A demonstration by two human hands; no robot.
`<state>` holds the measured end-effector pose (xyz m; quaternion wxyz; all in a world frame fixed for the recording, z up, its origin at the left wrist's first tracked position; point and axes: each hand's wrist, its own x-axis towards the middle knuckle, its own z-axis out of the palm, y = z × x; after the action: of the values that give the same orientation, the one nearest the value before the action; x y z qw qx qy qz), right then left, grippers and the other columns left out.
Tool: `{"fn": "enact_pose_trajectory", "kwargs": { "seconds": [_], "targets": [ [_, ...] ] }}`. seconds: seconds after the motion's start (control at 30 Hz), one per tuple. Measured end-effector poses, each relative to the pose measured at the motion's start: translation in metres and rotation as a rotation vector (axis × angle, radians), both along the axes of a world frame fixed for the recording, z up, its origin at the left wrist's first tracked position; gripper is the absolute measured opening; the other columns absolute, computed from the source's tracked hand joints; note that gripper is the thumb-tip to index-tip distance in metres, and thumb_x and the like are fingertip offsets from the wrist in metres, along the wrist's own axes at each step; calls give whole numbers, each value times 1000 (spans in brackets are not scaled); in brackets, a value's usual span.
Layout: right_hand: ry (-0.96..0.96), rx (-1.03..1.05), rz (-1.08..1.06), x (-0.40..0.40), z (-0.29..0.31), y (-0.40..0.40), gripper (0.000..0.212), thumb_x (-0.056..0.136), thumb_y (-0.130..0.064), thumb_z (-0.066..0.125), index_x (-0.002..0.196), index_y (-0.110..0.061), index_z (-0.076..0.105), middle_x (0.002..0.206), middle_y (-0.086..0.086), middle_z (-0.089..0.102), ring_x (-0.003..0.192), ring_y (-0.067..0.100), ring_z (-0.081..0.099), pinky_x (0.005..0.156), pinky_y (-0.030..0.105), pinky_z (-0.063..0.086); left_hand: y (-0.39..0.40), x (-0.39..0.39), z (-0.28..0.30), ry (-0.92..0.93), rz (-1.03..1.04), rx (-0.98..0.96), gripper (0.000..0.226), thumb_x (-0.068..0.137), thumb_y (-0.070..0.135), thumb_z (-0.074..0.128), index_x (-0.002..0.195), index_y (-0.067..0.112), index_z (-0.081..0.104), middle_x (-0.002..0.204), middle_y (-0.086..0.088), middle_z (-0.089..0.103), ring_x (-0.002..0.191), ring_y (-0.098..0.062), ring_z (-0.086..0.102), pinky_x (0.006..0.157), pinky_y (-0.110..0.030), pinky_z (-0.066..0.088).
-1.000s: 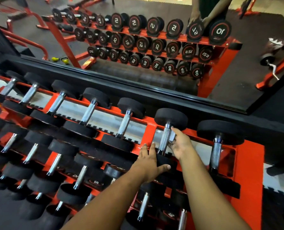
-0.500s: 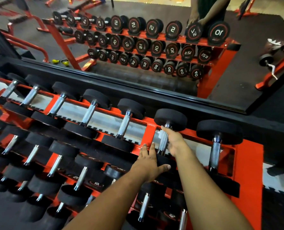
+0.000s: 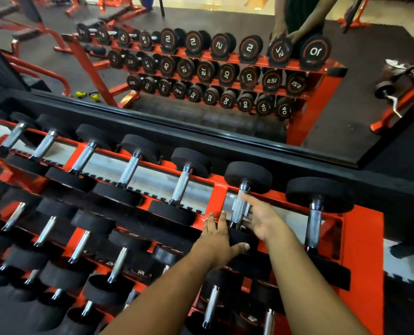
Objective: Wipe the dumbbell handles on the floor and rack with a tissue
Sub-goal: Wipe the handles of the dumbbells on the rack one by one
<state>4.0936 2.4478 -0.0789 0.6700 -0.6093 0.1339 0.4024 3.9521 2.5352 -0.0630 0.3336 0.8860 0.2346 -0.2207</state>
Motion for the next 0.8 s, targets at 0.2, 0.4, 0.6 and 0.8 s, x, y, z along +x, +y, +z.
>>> {"fn": "enact_pose_trajectory", "kwargs": {
  "seconds": [0.2, 0.4, 0.6, 0.8],
  "targets": [
    [-83, -73, 99, -12, 1, 4, 23, 92, -25, 70, 110, -10, 69, 100, 9, 73, 84, 19, 66, 71, 30, 48, 0, 1, -3, -18, 9, -8, 115, 87, 72, 57, 159, 24, -19, 165, -14, -24, 155, -30, -15, 126, -45, 6],
    [-140, -101, 132, -9, -2, -18, 21, 94, -26, 69, 107, -10, 70, 96, 6, 77, 92, 22, 70, 77, 33, 53, 1, 1, -2, -20, 5, -12, 115, 87, 73, 56, 159, 24, -20, 166, -14, -23, 155, -31, -14, 125, -47, 7],
    [-164, -285, 281, -22, -6, -8, 14, 92, -19, 70, 100, -8, 73, 93, 15, 77, 87, 31, 72, 86, 49, 59, -1, -1, 0, -6, 1, -4, 114, 88, 72, 55, 158, 23, -20, 166, -14, -23, 155, -31, -14, 126, -46, 8],
    [-134, -152, 2, -23, -2, -34, 18, 99, 0, 53, 103, -7, 69, 85, 8, 76, 78, 23, 70, 69, 31, 57, 0, -2, 0, -21, 1, -11, 115, 87, 72, 56, 159, 23, -19, 166, -15, -21, 155, -33, -12, 125, -47, 8]
  ]
}}
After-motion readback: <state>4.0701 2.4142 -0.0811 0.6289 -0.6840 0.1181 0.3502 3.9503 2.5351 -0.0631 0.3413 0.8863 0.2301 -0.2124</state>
